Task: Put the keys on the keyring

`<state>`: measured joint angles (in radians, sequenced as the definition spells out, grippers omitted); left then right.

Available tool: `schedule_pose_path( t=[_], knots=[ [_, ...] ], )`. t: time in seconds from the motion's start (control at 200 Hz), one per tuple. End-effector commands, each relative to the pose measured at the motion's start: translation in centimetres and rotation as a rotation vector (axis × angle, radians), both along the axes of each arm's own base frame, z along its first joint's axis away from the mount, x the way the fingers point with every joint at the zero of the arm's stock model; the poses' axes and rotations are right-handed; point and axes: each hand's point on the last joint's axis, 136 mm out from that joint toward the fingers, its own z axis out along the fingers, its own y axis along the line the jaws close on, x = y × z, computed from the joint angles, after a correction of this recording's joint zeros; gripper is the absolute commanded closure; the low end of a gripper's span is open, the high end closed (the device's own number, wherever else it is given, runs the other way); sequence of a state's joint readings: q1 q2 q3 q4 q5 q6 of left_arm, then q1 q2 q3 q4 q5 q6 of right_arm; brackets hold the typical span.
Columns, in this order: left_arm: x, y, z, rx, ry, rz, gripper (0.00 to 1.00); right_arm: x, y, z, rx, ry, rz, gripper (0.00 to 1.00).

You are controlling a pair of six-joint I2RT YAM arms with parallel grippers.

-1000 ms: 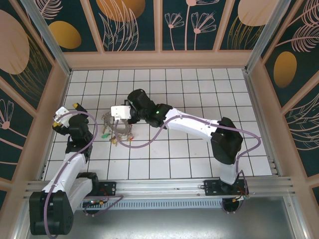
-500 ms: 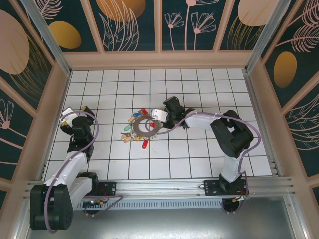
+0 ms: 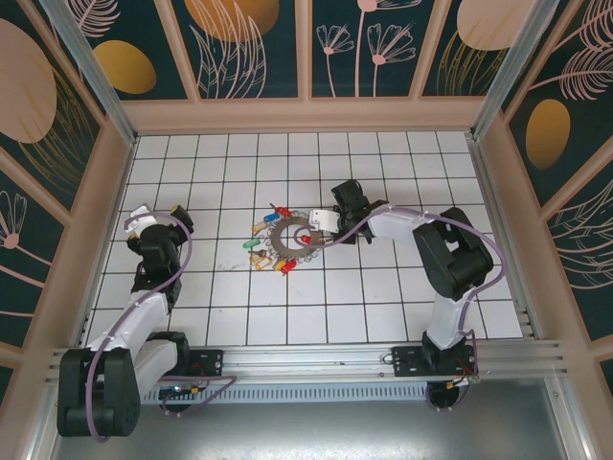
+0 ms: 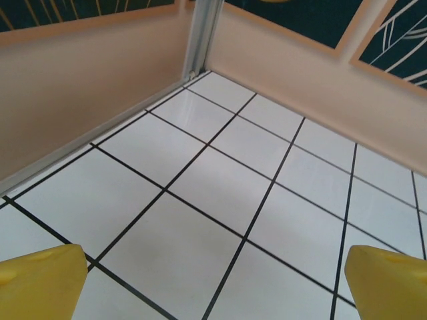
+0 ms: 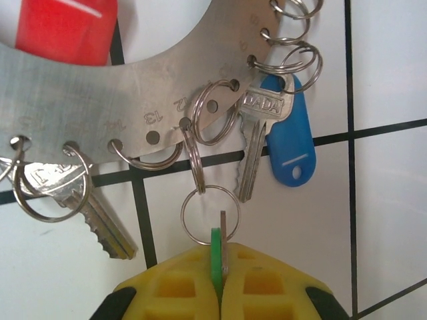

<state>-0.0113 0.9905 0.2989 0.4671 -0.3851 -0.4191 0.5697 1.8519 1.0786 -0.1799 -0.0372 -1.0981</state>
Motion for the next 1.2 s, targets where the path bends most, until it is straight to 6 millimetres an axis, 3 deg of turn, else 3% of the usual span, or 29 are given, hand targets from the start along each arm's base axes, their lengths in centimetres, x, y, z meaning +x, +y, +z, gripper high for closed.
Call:
schedule_pose_path(
  t=[0.0,0.065,0.08,0.14,0.295,0.38,0.415,0.49,0.571,0.666,0.676,0.681,0.691,0.696,0.706,0.801,0.886,0.961,1.051,1.196],
  knots=[
    [0.0,0.4,1.0,0.051,-0.018,0.004,0.01,-2.8,-3.6,-4.5,-0.171,0.164,-0.005,0.93],
    [-0.3,0.8,1.6,0.092,-0.019,0.015,0.01,-3.2,-3.7,-4.6,-0.181,0.177,0.0,0.91],
    [-0.3,0.9,1.7,0.099,-0.019,0.021,0.01,-2.7,-4.7,-4.5,-0.179,0.179,-0.027,0.91],
    [-0.4,1.2,2.0,0.121,-0.01,0.037,0.01,-2.7,-5.4,-4.1,-0.181,0.18,-0.036,0.89],
    [0.7,0.3,2.9,0.218,0.017,-0.047,0.01,-3.5,-6.6,-2.9,-0.175,0.177,-0.029,0.83],
    [1.0,0.3,3.3,0.251,0.021,-0.058,0.01,-3.5,-6.9,-1.1,-0.128,0.148,-0.053,0.81],
    [1.0,0.3,3.5,0.256,0.015,-0.054,0.01,-3.3,-7.1,-0.4,-0.111,0.125,-0.063,0.7],
    [1.0,0.3,3.8,0.262,0.0,-0.054,0.01,-3.2,-7.2,1.8,-0.06,0.079,-0.079,0.7],
    [1.2,0.0,3.8,0.261,-0.003,-0.073,0.01,-2.7,-7.0,5.2,0.063,0.041,-0.117,0.7],
    [1.8,-1.2,4.2,0.267,-0.046,-0.149,0.01,-1.5,-6.9,11.7,0.35,-0.035,-0.189,0.69],
    [1.8,-1.3,4.2,0.263,-0.05,-0.152,0.01,-1.5,-6.9,12.4,0.387,-0.046,-0.196,0.62],
    [1.8,-1.3,4.2,0.262,-0.051,-0.153,0.01,-1.4,-6.8,12.8,0.406,-0.053,-0.198,0.53],
    [1.8,-1.4,4.2,0.26,-0.057,-0.153,0.01,-1.3,-7.1,13.6,0.439,-0.07,-0.213,0.21],
    [1.8,-1.4,4.2,0.258,-0.059,-0.152,0.01,-1.2,-7.1,14.0,0.459,-0.077,-0.216,0.11],
    [1.8,-1.4,4.2,0.256,-0.061,-0.152,0.01,-1.2,-7.3,14.7,0.495,-0.089,-0.224,0.04],
    [1.6,-1.2,4.6,0.24,-0.113,-0.134,0.01,-2.1,-9.5,21.3,0.847,-0.199,-0.257,0.01],
    [1.9,-1.6,4.6,0.24,-0.126,-0.154,0.01,-2.6,-13.5,24.2,1.083,-0.308,-0.403,0.01],
    [2.3,-1.8,4.3,0.249,-0.115,-0.168,0.01,-2.8,-17.7,24.4,1.23,-0.409,-0.61,0.01],
    [2.6,-1.7,3.6,0.275,-0.1,-0.171,0.01,-3.3,-21.9,22.6,1.314,-0.514,-0.839,0.01],
    [3.1,-1.8,1.9,0.299,-0.078,-0.187,0.01,-4.4,-24.0,18.4,1.342,-0.561,-0.971,0.01]
  ],
)
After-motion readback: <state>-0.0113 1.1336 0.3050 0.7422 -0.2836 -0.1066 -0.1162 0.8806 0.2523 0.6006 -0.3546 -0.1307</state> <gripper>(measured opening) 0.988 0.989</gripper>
